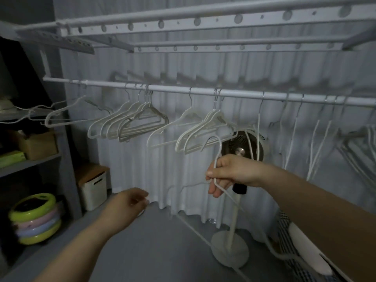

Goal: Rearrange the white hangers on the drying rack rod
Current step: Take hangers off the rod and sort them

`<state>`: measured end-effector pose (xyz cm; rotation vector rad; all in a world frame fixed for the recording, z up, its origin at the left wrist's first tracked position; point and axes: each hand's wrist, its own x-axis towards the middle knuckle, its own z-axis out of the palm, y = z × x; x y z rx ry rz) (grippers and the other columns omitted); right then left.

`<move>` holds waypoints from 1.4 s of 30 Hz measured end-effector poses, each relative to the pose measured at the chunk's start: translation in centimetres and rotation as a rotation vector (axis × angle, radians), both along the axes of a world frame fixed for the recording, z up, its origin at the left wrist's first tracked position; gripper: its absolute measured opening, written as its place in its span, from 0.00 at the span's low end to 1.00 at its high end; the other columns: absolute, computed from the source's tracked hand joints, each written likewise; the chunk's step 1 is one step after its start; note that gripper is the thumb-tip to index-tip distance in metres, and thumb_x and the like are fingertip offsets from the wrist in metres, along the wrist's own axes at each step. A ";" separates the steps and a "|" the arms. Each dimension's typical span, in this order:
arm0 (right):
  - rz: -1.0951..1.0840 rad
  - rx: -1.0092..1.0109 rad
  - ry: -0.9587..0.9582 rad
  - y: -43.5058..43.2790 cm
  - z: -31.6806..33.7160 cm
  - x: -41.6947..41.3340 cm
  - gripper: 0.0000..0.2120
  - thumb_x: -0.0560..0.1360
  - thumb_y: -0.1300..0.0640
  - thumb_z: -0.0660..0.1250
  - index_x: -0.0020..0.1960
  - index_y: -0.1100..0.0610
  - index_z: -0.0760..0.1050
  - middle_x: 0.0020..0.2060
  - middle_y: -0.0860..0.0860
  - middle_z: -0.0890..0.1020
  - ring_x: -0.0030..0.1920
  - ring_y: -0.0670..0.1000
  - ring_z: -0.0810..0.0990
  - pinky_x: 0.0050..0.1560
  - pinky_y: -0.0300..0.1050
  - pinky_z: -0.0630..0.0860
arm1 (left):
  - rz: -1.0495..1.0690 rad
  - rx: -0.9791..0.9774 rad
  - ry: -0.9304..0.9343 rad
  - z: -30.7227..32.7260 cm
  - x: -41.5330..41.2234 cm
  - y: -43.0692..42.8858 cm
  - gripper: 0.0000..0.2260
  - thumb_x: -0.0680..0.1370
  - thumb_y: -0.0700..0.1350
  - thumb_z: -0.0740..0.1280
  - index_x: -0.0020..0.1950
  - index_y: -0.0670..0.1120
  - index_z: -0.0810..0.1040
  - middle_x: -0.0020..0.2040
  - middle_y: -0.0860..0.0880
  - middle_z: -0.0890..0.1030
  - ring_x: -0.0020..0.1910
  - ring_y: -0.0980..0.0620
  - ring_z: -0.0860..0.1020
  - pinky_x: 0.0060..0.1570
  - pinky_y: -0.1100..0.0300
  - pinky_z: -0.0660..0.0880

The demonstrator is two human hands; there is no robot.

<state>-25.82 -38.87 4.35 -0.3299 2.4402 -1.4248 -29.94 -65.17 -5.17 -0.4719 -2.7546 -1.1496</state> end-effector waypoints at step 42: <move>-0.593 1.007 0.931 18.6 6.2 -11.4 0.27 0.77 0.52 0.59 0.73 0.51 0.55 0.75 0.51 0.51 0.74 0.53 0.48 0.72 0.47 0.43 | -0.302 0.660 -0.105 9.6 -9.0 25.2 0.13 0.76 0.34 0.60 0.59 0.43 0.72 0.14 0.49 0.71 0.13 0.58 0.67 0.16 0.72 0.63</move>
